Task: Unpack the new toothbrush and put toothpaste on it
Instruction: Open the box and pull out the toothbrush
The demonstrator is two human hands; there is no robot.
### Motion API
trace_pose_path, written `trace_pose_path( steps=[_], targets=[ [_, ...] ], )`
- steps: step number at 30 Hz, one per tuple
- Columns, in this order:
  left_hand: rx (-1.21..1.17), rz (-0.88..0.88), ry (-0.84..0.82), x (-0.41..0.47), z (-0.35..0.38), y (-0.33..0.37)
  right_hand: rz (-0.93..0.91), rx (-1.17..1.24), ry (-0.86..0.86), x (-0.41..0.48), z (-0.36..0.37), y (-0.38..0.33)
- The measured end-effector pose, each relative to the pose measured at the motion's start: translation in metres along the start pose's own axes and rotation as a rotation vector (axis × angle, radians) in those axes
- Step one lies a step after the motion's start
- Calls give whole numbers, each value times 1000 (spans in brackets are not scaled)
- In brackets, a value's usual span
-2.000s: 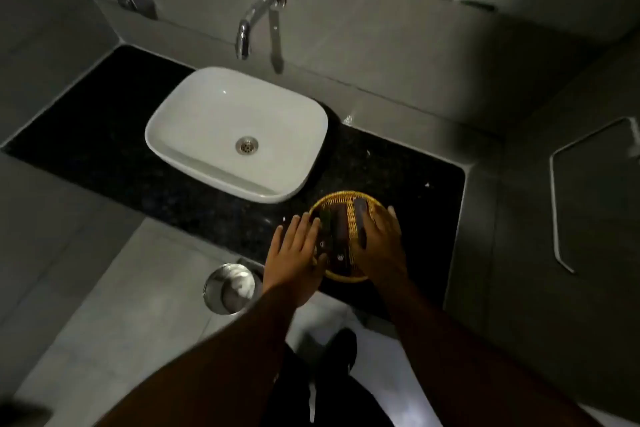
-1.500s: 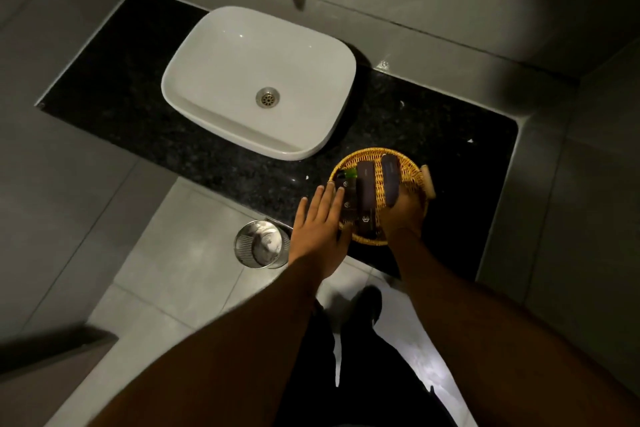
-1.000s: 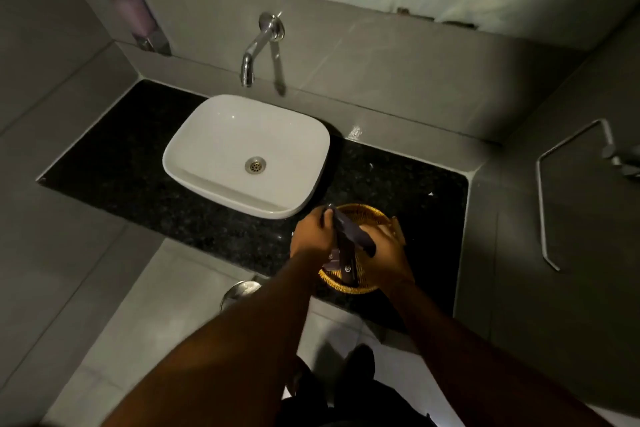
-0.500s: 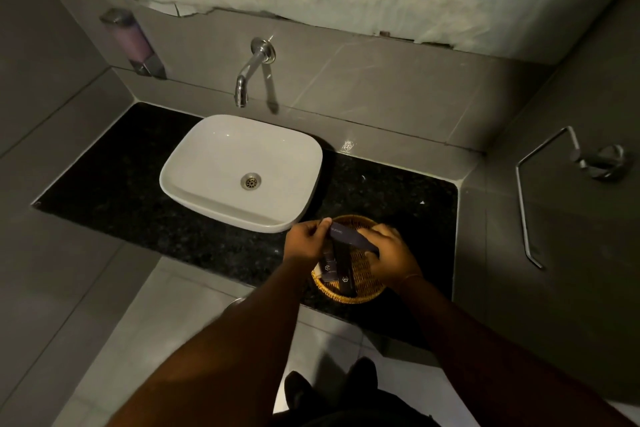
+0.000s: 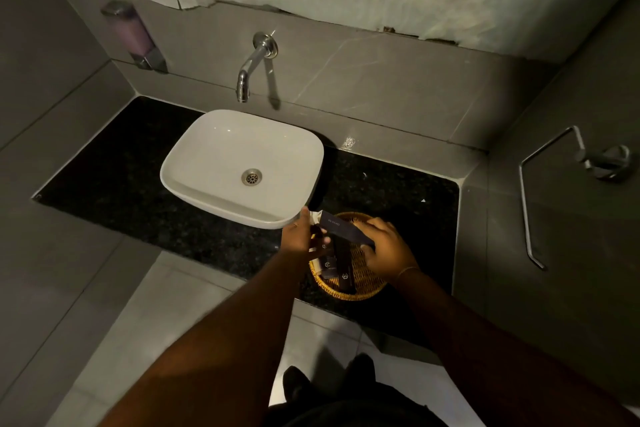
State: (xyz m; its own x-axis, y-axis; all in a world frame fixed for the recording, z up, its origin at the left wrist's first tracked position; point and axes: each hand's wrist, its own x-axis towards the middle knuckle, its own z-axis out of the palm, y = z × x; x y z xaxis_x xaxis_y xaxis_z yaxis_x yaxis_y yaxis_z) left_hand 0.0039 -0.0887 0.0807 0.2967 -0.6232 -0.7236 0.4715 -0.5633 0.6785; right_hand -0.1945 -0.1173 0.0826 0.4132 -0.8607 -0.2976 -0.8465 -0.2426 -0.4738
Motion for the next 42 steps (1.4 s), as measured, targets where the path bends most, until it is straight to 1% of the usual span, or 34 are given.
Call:
trace_pose_path(
  steps=[2, 4, 6, 8, 10, 12, 14, 16, 18, 19, 21, 22, 25, 27, 30, 34, 36, 38, 39, 42],
  targets=[
    [14, 13, -30, -2, -2, 0, -6, 4, 9, 1, 0, -5],
    [114, 96, -95, -6, -3, -4, -7, 26, 50, 3, 1, -11],
    [157, 175, -140, -6, -1, -7, -35, 76, 90, 5, 4, -19],
    [130, 189, -143, -5, 3, -6, -27, 255, 40, 7, 6, -30],
    [103, 188, -141, -5, 4, -2, 22, 455, -26, 10, 9, -39],
    [170, 274, -115, -7, 3, 2, 74, 646, 21, 14, 7, -46],
    [356, 439, -139, -11, -2, 7, 173, 877, 90, 17, -1, -53],
    [645, 598, -231, -15, -8, 13, 270, 1055, 24, 22, -13, -57],
    [927, 674, -305, -21, -15, 21, 348, 1094, -59, 26, -23, -59],
    [1055, 690, -296, -26, -17, 27, 385, 1103, -79, 30, -24, -57],
    [1306, 710, -236, -37, -20, 38, 438, 1109, -100, 35, -23, -51],
    [1432, 711, -235, -42, -20, 43, 458, 1104, -112, 35, -20, -47],
    [1778, 678, -303, -58, -14, 58, 544, 1143, -192, 33, -7, -36],
    [1924, 656, -307, -68, -6, 64, 600, 1269, -251, 28, 4, -31],
    [2049, 625, -264, -83, 9, 73, 657, 1470, -286, 23, 16, -28],
    [2172, 499, -242, -102, 32, 82, 673, 1586, -363, 21, 24, -29],
    [2252, 489, -225, -110, 41, 81, 670, 1600, -417, 19, 28, -33],
    [2314, 487, -231, -115, 47, 78, 685, 1566, -438, 18, 32, -35],
    [2331, 487, -236, -115, 48, 76, 689, 1551, -444, 18, 34, -36],
    [2353, 492, -218, -116, 51, 74, 692, 1612, -476, 14, 36, -34]
  ],
)
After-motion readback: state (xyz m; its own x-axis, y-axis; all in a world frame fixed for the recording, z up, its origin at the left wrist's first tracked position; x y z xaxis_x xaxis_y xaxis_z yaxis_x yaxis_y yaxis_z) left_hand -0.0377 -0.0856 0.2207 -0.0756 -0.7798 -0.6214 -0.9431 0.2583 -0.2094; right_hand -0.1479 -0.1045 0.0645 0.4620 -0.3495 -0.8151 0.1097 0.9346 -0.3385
